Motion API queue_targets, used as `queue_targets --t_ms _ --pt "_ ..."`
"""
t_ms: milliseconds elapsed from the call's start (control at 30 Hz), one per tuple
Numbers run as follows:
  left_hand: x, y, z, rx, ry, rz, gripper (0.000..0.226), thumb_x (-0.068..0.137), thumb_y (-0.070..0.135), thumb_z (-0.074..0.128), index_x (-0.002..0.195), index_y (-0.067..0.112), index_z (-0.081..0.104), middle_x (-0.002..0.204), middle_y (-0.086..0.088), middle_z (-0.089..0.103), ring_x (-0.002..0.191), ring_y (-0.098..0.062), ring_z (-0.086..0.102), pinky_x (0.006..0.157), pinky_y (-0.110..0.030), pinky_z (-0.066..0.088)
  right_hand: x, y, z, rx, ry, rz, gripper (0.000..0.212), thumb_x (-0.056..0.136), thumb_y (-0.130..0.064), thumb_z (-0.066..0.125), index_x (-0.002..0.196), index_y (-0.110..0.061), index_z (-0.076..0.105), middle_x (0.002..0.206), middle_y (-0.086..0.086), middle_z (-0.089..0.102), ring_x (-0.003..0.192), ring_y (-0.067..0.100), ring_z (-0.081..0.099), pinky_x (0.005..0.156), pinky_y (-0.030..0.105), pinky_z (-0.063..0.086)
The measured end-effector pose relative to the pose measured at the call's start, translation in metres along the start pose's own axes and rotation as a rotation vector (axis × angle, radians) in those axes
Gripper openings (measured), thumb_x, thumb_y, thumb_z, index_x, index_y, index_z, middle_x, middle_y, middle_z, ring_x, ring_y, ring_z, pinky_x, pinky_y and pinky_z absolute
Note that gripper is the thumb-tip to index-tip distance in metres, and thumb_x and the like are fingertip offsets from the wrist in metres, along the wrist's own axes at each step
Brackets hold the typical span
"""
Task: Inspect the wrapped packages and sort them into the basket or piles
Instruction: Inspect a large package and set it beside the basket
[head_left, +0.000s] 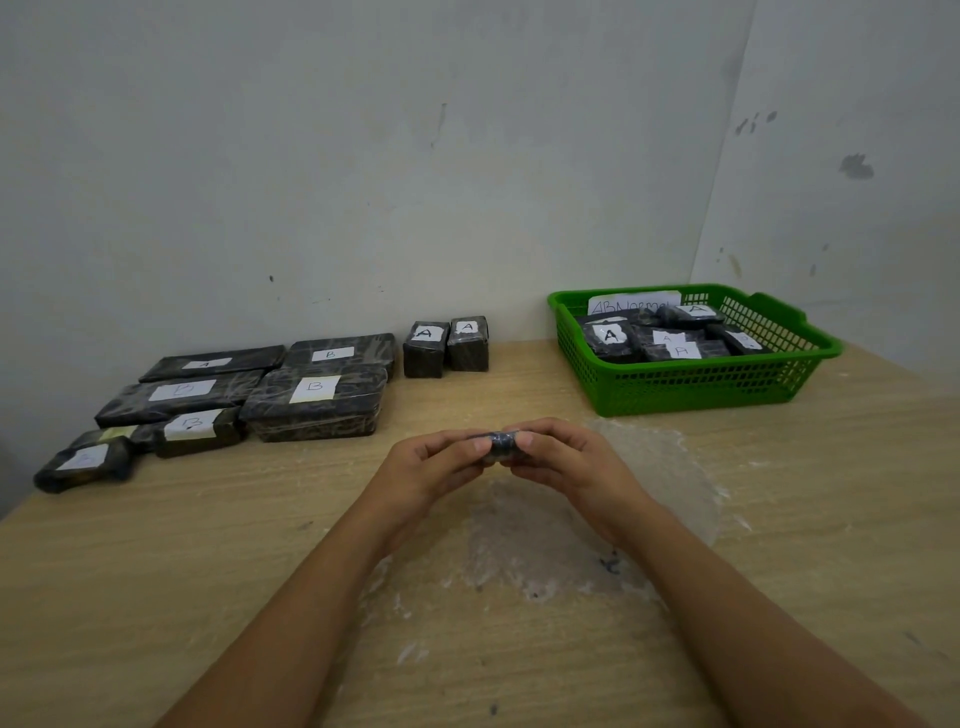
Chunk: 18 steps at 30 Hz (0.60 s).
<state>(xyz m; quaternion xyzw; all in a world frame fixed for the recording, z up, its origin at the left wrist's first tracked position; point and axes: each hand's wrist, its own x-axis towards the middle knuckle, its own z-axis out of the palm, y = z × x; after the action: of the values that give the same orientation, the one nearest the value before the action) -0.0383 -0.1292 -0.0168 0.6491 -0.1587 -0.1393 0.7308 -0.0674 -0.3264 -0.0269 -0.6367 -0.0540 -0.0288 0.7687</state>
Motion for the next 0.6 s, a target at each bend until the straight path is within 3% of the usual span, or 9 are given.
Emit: queue_targets --t_ms 267,600 --pt "0.0001 -0.0006 0.0035 0.006 -0.003 0.023 0.044 0.077 0.028 0.074 0.115 0.007 0.075 0.114 -0.011 0.077 0.114 -0.021 0.071 0.101 -0.027 0.054 0.0003 -0.0018 -0.0005 -0.044 0.000 -0.033 0.034 0.074 -0.031 0.079 0.098 -0.006 0.074 0.099 0.012 0.077 0.098 0.021 0.073 0.090 0.032 0.059" --pt "-0.0011 -0.0010 0.0065 0.035 0.066 0.061 0.042 0.074 0.032 0.078 0.108 0.008 0.079 0.108 -0.011 0.079 0.112 -0.026 0.072 0.104 -0.035 0.054 -0.0015 0.0005 0.0037 -0.027 0.014 -0.007 0.043 0.074 -0.037 0.080 0.101 -0.005 0.071 0.109 0.020 0.075 0.107 0.029 0.072 0.095 0.036 0.058"
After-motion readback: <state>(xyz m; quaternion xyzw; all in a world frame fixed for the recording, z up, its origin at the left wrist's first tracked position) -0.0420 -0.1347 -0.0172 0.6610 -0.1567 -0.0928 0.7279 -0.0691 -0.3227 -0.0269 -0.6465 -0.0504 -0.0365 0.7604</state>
